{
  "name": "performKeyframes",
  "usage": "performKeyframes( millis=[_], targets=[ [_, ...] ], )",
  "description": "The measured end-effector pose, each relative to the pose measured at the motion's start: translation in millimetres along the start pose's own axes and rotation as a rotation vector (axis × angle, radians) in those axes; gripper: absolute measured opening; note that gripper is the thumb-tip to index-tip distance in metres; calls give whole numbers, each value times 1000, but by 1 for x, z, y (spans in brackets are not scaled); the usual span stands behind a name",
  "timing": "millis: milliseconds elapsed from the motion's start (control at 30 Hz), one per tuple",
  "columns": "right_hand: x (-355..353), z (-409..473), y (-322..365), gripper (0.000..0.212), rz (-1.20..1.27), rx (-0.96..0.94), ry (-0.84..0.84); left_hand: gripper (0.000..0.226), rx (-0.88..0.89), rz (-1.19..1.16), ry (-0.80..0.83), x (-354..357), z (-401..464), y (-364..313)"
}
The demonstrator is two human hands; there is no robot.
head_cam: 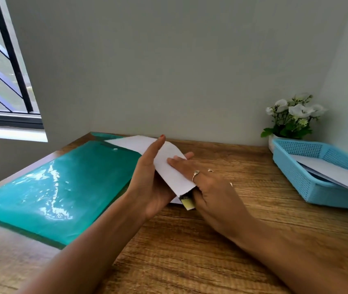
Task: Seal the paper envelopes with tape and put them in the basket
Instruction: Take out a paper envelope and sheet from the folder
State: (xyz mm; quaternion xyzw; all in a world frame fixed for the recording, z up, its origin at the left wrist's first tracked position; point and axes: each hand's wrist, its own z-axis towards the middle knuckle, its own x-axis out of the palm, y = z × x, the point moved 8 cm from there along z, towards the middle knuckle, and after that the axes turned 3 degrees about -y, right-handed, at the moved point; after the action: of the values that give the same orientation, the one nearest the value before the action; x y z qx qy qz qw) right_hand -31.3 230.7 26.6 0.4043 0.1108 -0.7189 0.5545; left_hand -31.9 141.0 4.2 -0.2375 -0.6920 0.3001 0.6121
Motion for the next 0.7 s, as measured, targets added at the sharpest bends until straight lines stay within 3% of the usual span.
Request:
performKeyframes(
  millis=[167,400,533,633,700],
  targets=[
    [0,2,-1,53,4,-15,-46,41,32,-6,-79,-9,4,-1],
    [-14,4,5,50,-177,-49,-164,31,59,43,-112,-16,9,-3],
    [-13,6,1,51,-207,-77,-155,38,46,63,-187,-24,10,-3],
    [-19,7,-3,53,-205,-25,-205,44,2,72,-151,-19,10,2],
    [-21,5,6,50,-279,-91,-241,41,-9,76,-145,-19,10,3]
  ],
)
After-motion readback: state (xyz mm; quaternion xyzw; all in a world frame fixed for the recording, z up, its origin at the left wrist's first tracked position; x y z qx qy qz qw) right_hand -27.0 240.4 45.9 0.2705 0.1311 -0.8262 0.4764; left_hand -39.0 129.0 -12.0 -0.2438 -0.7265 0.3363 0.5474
